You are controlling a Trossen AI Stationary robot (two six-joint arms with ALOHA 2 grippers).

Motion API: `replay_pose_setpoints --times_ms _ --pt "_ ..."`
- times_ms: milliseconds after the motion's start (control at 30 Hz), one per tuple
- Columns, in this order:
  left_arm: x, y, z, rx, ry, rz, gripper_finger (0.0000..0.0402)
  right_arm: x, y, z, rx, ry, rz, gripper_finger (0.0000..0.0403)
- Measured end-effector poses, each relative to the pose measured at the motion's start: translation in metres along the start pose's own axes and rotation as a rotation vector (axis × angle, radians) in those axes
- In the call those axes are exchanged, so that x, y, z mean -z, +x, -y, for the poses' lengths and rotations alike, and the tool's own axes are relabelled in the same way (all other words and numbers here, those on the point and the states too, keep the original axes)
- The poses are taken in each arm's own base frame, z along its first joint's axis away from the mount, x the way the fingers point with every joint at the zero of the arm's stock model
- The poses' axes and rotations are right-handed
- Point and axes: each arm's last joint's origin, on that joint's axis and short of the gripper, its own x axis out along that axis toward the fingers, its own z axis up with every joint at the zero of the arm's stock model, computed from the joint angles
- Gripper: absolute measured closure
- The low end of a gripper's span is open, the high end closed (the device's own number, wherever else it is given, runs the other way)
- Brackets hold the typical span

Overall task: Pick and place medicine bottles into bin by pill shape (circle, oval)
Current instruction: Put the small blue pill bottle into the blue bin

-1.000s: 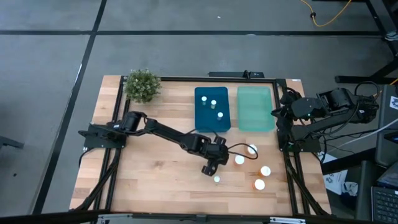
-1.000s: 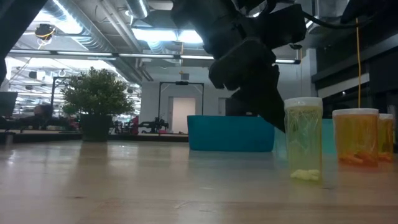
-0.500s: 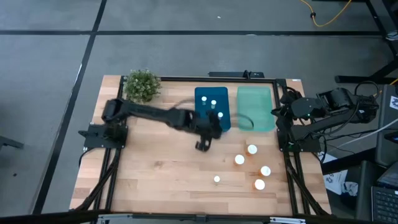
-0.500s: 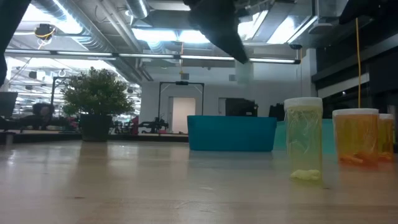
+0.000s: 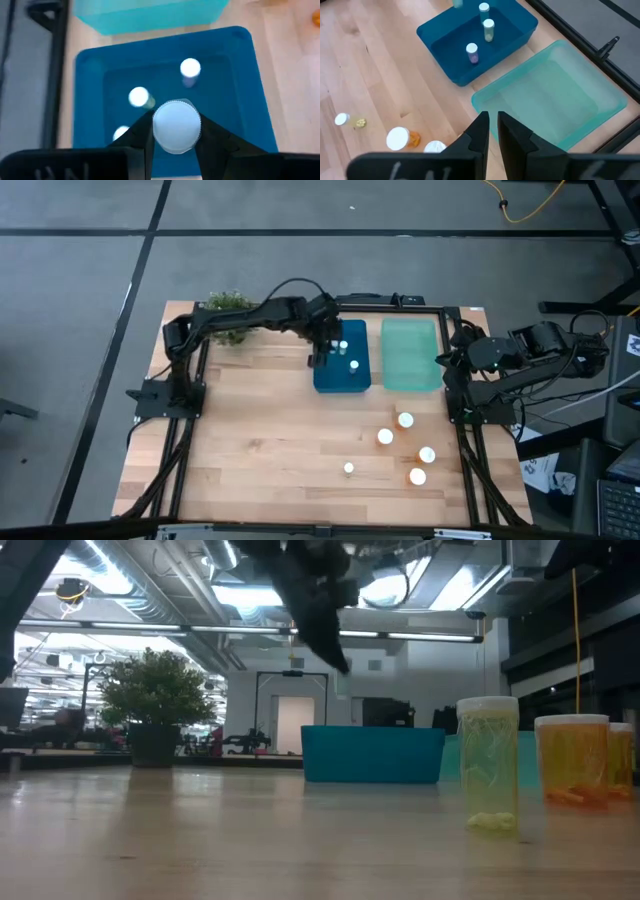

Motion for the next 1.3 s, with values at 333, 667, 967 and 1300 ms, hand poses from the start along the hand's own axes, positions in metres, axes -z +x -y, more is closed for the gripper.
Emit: replay_pose_setpoints --times_ms 333,667,967,1300 --pt "0.052 0.047 -0.004 0.052 -0.006 0.020 0.0304 0.000 0.000 0.000 0.000 0.000 0.000 0.0360" --pt "0.077 0.066 -0.004 -0.021 -0.049 0.040 0.0303 0.000 0.000 0.000 0.001 0.000 0.002 0.0360" --pt "0.079 0.078 -0.005 -0.026 -0.054 0.041 0.0303 0.000 0.000 0.000 0.001 0.000 0.002 0.0360" --pt "0.082 0.089 -0.002 -0.041 -0.074 0.026 0.0302 0.000 0.000 0.000 0.010 0.001 0.009 0.0360"
